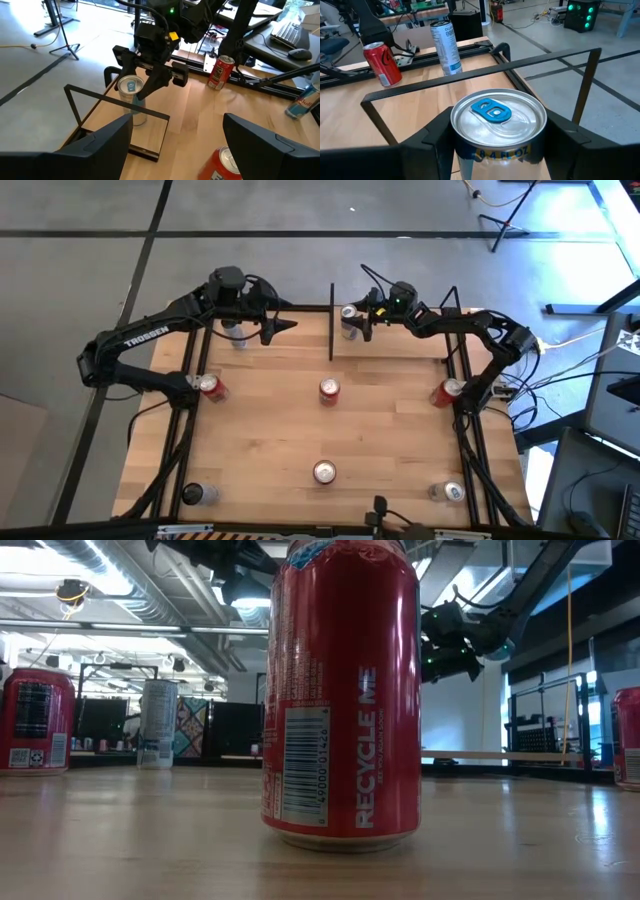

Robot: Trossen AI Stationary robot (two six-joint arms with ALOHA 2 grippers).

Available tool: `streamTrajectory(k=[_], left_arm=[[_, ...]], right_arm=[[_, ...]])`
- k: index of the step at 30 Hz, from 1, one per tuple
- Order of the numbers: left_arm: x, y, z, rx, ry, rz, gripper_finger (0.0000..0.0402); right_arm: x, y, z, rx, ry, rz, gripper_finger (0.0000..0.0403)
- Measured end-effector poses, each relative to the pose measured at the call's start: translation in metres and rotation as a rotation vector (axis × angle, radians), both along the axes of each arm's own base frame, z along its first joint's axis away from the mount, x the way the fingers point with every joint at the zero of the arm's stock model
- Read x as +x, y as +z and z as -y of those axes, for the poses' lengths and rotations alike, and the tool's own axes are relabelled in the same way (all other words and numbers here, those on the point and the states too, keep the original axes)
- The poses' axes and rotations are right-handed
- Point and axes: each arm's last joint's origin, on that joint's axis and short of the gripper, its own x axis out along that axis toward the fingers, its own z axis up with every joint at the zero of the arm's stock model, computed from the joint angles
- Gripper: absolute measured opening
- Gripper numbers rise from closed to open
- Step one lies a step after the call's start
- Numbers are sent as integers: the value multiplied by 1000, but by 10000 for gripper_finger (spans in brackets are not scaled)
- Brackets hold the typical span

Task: Place canned beverage on shelf
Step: Put the top blue soda can on the shelf

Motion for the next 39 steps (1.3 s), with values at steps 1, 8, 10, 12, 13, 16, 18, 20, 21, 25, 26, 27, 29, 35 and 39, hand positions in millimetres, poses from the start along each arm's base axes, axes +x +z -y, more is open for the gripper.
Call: streamTrajectory(k=[1, 8, 10, 12, 13, 16, 18, 20, 21, 25, 26, 27, 29, 35, 39], left_arm=[[0, 0, 0, -8, 3, 2, 299], [0, 0, 0, -10, 4, 2, 299], [0, 0, 0, -10, 4, 2, 299], [0, 0, 0, -9, 4, 2, 299], [0, 0, 0, -10, 4, 2, 299], [0, 0, 0, -9, 4, 2, 299], [0, 0, 0, -8, 3, 2, 299], [0, 0, 0, -8, 3, 2, 299], [0, 0, 0, -7, 3, 2, 299], [0, 0, 0, -7, 3, 1, 299], [0, 0, 0, -7, 3, 2, 299], [0, 0, 0, -8, 3, 2, 299], [0, 0, 0, -8, 3, 2, 299], [0, 0, 0, -8, 3, 2, 299], [0, 0, 0, -8, 3, 2, 299]], right_arm=[[0, 0, 0, 0, -2, -2, 211], [0, 0, 1, -4, -28, -6, 217], [0, -1, 0, -2, -30, -9, 215], [3, -1, -2, -5, -35, -14, 215], [3, -1, -2, -7, -40, -15, 216], [4, -1, -4, 1, -44, -17, 218], [7, -1, -7, -7, -52, -25, 218], [10, -1, -10, -11, -41, -25, 219], [11, -1, -12, -13, -37, -23, 219], [15, -1, -17, -37, -52, -30, 223], [17, -1, -18, -48, -58, -33, 227], [17, -1, -19, -53, -69, -36, 232], [18, -1, -19, -59, -89, -39, 246], [16, -7, -19, -37, -105, -80, 294], [15, -5, -19, -38, -104, -81, 314]])
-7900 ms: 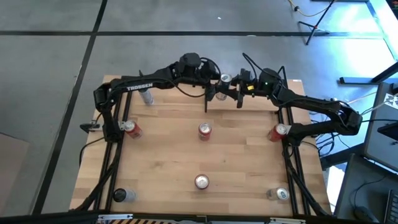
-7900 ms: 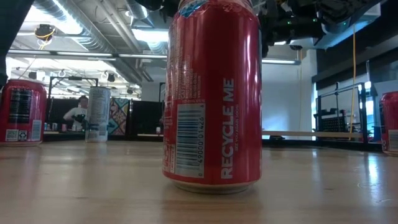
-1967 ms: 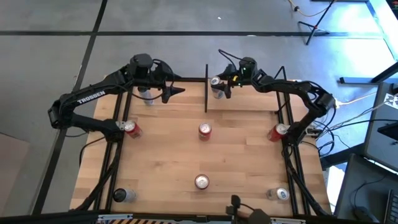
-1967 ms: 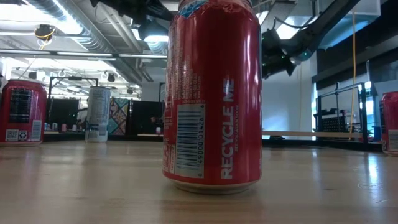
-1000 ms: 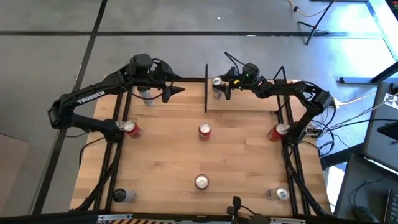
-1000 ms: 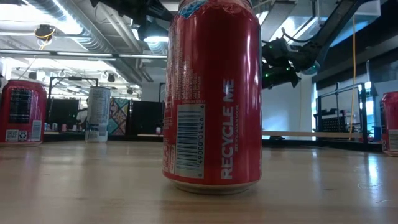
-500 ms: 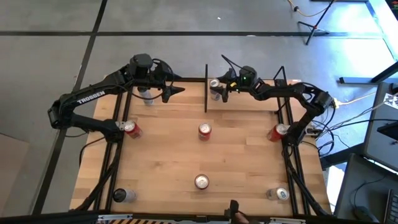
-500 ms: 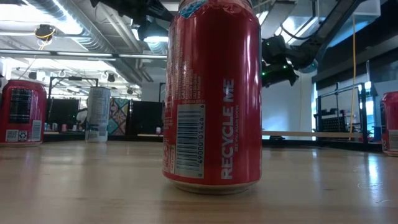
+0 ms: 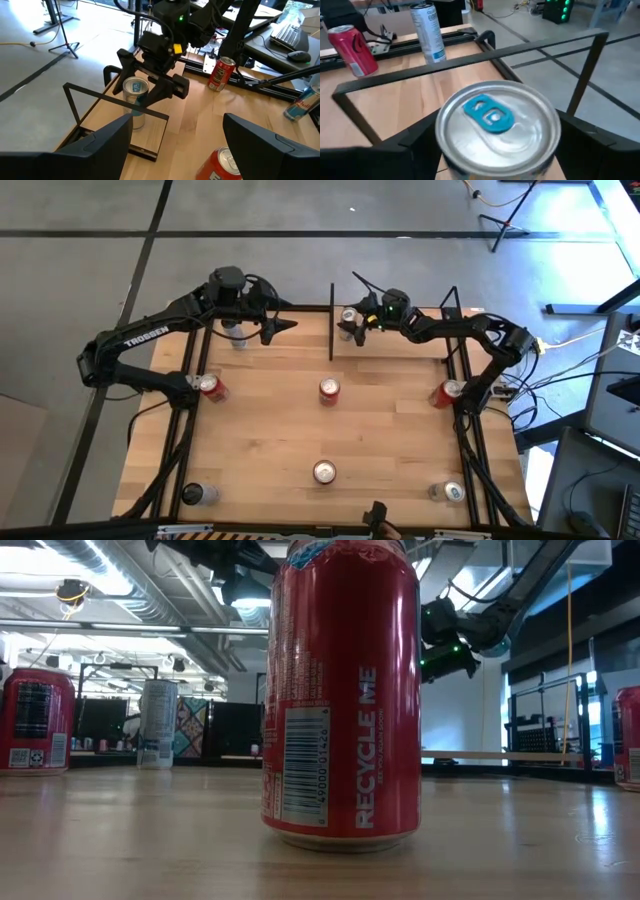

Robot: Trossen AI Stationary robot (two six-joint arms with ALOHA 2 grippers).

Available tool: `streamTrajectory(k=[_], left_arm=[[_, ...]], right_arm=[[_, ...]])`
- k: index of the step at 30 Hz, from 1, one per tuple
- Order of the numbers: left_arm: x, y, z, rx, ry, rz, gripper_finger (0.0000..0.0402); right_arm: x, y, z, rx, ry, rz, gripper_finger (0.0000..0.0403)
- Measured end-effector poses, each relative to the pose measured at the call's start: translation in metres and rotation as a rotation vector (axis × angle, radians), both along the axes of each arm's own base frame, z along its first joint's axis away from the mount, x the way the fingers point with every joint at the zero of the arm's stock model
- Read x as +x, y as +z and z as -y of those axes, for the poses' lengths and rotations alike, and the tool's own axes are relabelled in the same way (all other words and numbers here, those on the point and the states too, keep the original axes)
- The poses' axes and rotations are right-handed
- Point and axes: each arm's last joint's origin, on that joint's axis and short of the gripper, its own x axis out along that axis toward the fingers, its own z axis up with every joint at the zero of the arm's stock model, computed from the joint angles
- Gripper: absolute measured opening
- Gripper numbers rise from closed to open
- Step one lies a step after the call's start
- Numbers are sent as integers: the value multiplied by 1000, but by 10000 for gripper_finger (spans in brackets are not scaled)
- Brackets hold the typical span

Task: Place canned beverage on shelf
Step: Put the top blue soda can on the shelf, then put the right red-black soda can on the shelf

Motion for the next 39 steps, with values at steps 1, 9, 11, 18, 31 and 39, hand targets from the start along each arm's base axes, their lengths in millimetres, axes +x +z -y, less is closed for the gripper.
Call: streamTrajectory(k=[1, 9, 11, 18, 31, 39], left_arm=[[0, 0, 0, 0, 0, 0, 299], [0, 0, 0, -1, 0, 0, 299], [0, 0, 0, -1, 0, 0, 299], [0, 0, 1, -4, -18, 3, 299], [12, 0, 23, 102, -194, -11, 299], [20, -5, 42, 79, -227, -54, 299]], right_arm=[[0, 2, 0, -3, 0, 4, 317], [-10, 41, -8, -48, 2, 64, 325], [-14, 51, -11, -30, -1, 39, 325], [-26, 92, -19, 20, -8, -75, 325], [-50, 182, -64, 201, -60, -388, 325], [-62, 198, -97, 263, -29, -438, 325]])
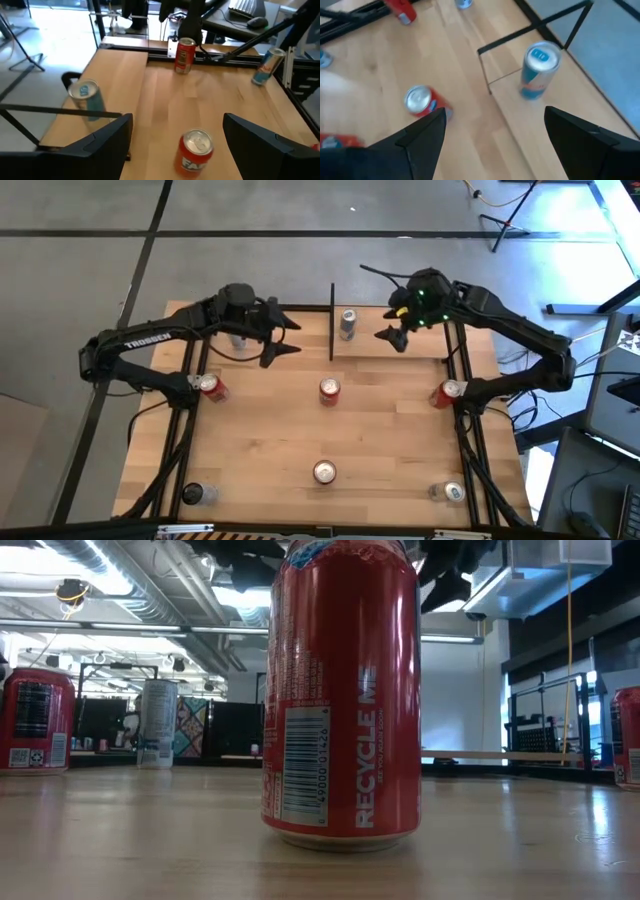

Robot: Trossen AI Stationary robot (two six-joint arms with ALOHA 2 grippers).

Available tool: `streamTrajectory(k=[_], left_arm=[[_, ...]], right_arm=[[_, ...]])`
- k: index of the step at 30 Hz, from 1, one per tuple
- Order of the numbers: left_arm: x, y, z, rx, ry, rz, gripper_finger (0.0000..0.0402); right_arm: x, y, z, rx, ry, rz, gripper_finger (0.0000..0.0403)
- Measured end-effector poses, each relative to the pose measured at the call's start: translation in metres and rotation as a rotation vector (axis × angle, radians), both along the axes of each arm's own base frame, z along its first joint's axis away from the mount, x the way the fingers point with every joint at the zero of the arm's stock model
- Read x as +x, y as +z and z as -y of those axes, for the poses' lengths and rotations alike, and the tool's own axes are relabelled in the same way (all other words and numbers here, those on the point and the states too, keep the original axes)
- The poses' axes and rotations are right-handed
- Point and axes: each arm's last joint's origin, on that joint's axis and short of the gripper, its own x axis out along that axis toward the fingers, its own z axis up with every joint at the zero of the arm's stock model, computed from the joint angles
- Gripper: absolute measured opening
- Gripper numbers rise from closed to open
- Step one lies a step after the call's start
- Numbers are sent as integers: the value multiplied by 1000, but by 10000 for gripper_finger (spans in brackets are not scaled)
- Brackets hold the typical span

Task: Place canned beverage on shelf
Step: Put the right red-black soda can on the shelf

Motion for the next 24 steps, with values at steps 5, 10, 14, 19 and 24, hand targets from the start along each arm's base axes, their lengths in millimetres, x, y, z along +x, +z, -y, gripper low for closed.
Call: streamTrajectory(k=[5, 10, 14, 19, 24], left_arm=[[5, 1, 15, -79, 12, 5, 299], [10, -1, 35, -75, 25, -18, 299], [12, -2, 51, -81, 43, -35, 299], [16, -6, 67, -79, 54, -70, 299], [15, -8, 75, -92, 95, -89, 299]], right_arm=[[-15, 5, -20, 22, 47, -35, 325], [-35, 7, -44, 87, 81, -108, 325], [-52, 7, -63, 168, 86, -180, 325], [-70, 3, -80, 218, 40, -330, 325], [-78, -6, -83, 172, -71, -455, 325]])
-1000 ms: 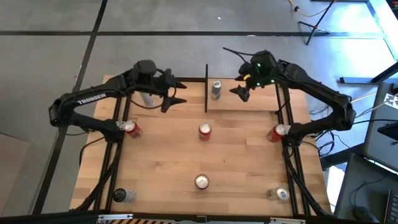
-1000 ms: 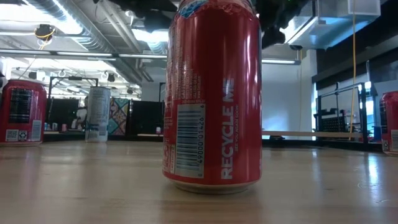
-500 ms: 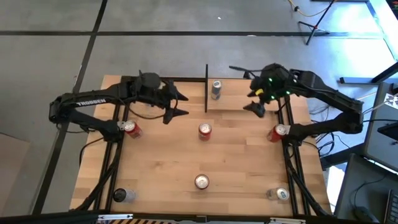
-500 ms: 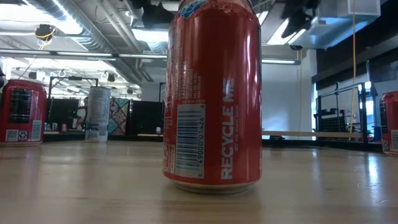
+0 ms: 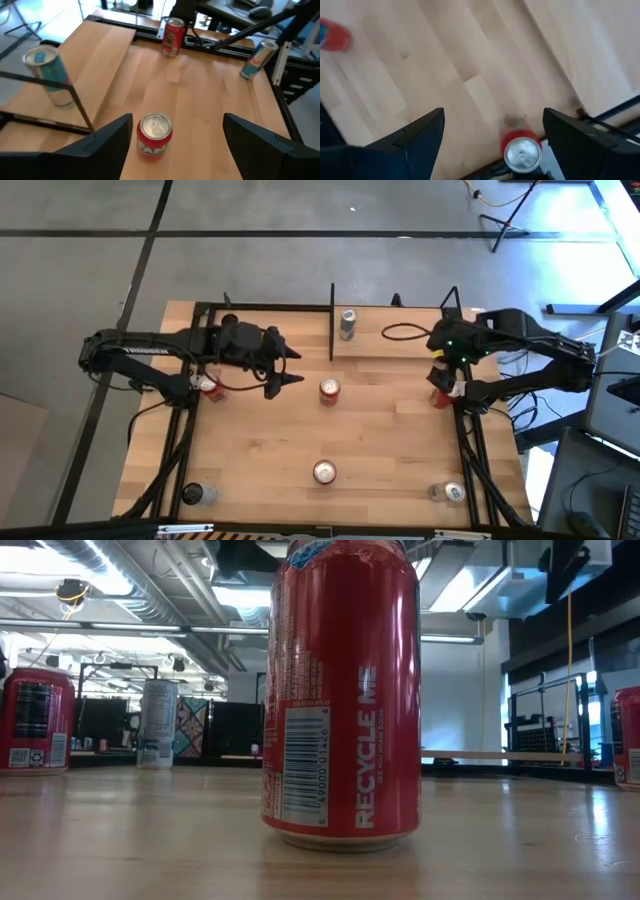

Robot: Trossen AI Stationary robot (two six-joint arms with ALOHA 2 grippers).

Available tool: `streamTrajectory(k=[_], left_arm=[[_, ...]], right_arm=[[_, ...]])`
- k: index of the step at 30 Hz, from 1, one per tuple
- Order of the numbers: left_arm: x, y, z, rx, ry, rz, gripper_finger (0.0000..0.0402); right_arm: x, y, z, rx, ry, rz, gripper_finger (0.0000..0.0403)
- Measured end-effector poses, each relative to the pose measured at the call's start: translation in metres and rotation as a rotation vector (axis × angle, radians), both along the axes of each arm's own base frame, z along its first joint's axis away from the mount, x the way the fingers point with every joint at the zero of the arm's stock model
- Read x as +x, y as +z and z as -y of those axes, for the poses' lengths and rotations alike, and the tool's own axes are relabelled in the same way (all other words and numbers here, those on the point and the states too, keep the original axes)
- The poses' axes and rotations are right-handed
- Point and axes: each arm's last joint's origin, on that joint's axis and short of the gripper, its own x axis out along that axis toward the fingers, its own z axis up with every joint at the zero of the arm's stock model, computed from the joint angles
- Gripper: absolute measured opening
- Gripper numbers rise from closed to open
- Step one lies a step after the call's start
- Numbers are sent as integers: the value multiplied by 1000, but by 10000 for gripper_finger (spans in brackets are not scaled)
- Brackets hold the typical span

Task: Place canned beverage on shelf
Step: Put the right red-black soda can on the shelf

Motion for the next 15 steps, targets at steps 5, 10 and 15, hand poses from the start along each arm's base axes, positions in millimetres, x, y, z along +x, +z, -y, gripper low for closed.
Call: streamTrajectory(k=[5, 10, 15], left_arm=[[0, -1, 6, -29, 13, -2, 299], [0, -1, 8, -36, 28, 0, 299], [0, -1, 8, -34, 31, 0, 299]], right_arm=[[-3, -31, 2, 30, -49, -116, 325], [-7, -55, 4, 51, -120, -207, 325], [-8, -79, 3, 104, -192, -295, 325]])
